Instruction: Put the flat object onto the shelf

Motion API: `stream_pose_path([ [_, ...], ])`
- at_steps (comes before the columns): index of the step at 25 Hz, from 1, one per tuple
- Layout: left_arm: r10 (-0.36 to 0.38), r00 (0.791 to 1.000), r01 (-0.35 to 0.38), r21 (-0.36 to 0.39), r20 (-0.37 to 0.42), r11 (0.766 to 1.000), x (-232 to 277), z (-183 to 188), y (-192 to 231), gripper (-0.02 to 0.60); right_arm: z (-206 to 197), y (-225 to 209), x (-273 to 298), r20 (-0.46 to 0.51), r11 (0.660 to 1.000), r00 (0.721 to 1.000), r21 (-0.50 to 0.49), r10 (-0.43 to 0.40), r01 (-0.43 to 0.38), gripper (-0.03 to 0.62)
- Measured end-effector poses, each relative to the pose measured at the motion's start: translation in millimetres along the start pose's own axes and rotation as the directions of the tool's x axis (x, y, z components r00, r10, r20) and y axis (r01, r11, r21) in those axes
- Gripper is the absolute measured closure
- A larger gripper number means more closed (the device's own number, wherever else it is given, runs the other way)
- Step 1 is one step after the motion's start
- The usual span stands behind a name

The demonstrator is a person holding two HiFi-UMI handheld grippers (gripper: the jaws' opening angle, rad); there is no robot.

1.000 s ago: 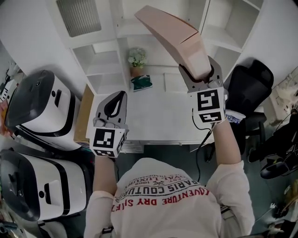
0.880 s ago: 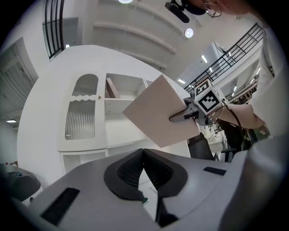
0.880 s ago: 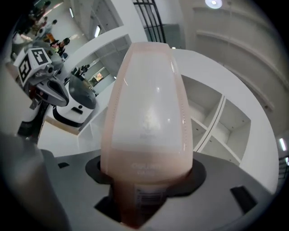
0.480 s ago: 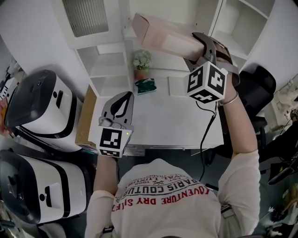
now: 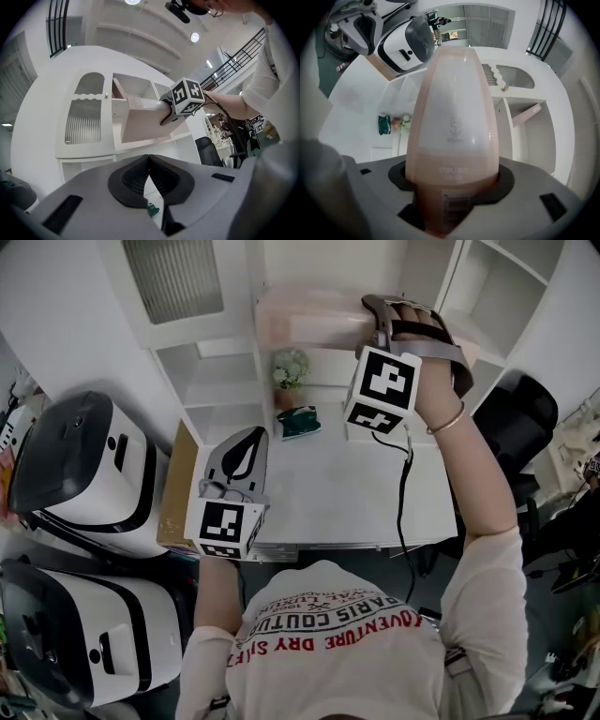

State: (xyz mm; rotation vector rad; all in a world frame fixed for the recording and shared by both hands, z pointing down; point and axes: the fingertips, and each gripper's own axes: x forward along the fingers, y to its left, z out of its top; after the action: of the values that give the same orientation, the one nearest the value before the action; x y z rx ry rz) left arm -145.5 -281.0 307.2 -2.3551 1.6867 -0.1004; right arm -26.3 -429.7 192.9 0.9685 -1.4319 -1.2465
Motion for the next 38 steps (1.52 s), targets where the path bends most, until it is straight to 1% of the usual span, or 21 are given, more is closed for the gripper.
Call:
stream_pose_path([
  [4,0.007,1.0,-0.007,-0.006,0.0,1.0,2.6,-6.0,17.1,0.568,7.9,10.1,23.1,0.002,0.998,0.998,0.025,0.058,-0.058,0.277],
  [9,0.014,1.0,-0.014,-0.004,-0.002,1.0,6.7,-14.3,43.2,0.568,18.1,16.4,50.0,-0.009,0.996,0.996,0.028,0.085,-0.085,0.267],
  [16,0.003,1.0,-0.003,-0.005,-0.004,1.0,20.3,-23.2,63.9,0.568,13.5,24.8,84.4,-0.039,0.984,0.986,0.068,0.165,-0.162,0.25],
  [20,0.003,1.0,-0.004,-0.02,-0.01,1.0,31.0,-28.8,67.5,0.568,13.2,40.2,100.3,-0.032,0.967,0.969,0.088,0.245,-0.241,0.218],
  [28,0.007,0.998,-0.009,-0.034,-0.059,0.999,48.0,-44.5,59.6,0.568,19.5,62.0,140.5,0.021,0.941,0.947,0.11,0.321,-0.321,0.172],
  [33,0.05,0.996,-0.053,-0.042,-0.067,0.998,57.7,-46.8,69.2,0.568,18.1,65.9,162.7,0.045,0.937,0.945,0.119,0.325,-0.328,0.166],
  [38,0.086,0.993,-0.091,-0.06,-0.078,0.994,65.3,-53.6,72.0,0.568,18.0,69.7,178.1,0.068,0.916,0.925,0.129,0.373,-0.379,0.166],
])
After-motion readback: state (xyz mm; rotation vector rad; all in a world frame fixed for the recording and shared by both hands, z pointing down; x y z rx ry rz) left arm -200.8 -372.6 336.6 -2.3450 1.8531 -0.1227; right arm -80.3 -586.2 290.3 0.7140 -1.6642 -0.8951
